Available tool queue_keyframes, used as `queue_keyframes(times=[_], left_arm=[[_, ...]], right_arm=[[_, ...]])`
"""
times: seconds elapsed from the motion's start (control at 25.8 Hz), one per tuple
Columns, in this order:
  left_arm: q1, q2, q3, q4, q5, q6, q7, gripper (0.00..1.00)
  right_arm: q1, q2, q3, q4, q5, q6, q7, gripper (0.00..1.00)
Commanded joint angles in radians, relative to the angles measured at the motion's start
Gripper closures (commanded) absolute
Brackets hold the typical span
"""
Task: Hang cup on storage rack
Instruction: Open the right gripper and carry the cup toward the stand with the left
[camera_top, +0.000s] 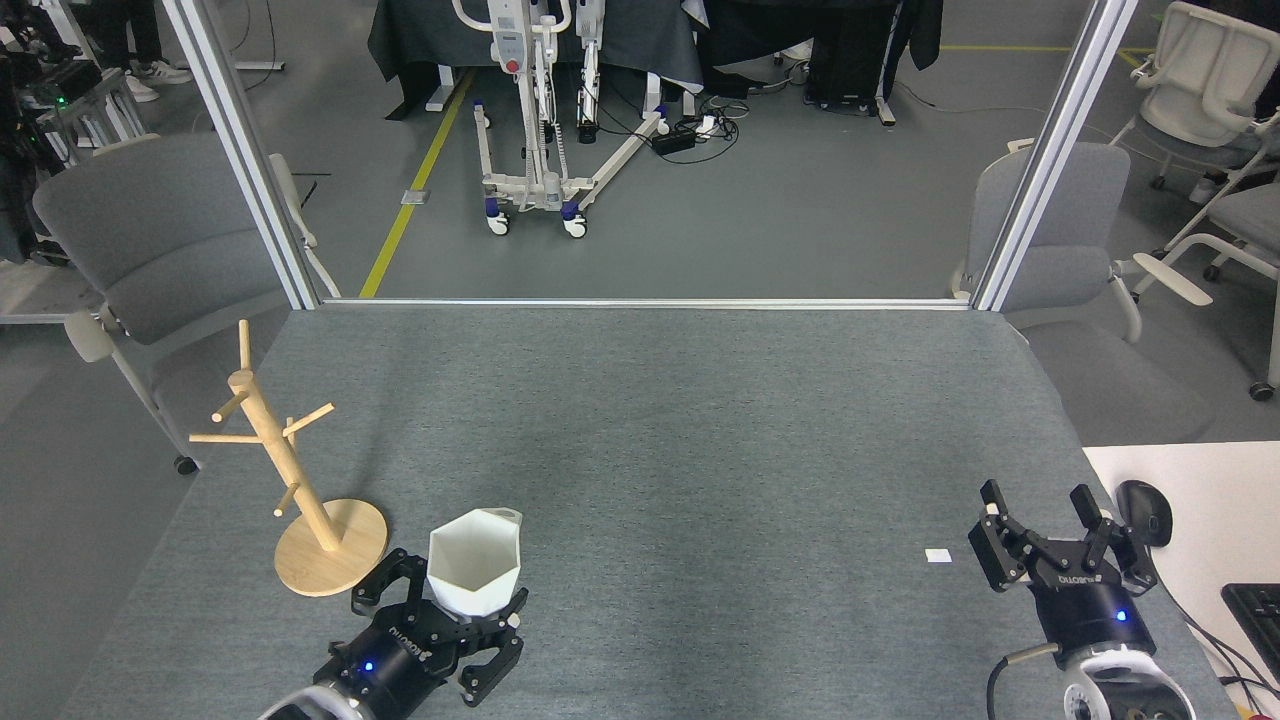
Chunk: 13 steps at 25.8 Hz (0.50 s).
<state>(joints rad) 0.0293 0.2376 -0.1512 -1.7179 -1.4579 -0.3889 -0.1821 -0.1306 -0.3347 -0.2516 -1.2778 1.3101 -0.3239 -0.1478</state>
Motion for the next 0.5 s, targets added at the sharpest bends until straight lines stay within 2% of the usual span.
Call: queue_keyframes(times=[0.0,0.19,0.27,0.31,0.46], left_arm=[[0.090,0.011,0.128,-0.011,0.001,-0.067,0.046,1.00],[0.169,0.009,0.328,-0.011,0.001,-0.140,0.127,1.00],[0.195,0.009,0.403,-0.011,0.001,-0.182,0.138,1.00],[0.202,0.005,0.441,-0.009,0.001,-0.199,0.139,1.00],[0.204,-0.004,0.524,0.003,0.001,-0.202,0.139,1.00]], right_arm=[[0.046,-0.004,-0.003,-0.026,0.017,-0.044,0.008,0.00],[0.123,0.016,-0.006,-0.138,0.018,-0.044,0.010,0.00],[0.137,0.054,-0.008,-0.186,0.020,-0.043,0.036,0.00],[0.137,0.071,-0.008,-0.204,0.020,-0.043,0.083,0.00],[0.128,0.079,-0.026,-0.230,0.012,-0.047,0.277,0.00]])
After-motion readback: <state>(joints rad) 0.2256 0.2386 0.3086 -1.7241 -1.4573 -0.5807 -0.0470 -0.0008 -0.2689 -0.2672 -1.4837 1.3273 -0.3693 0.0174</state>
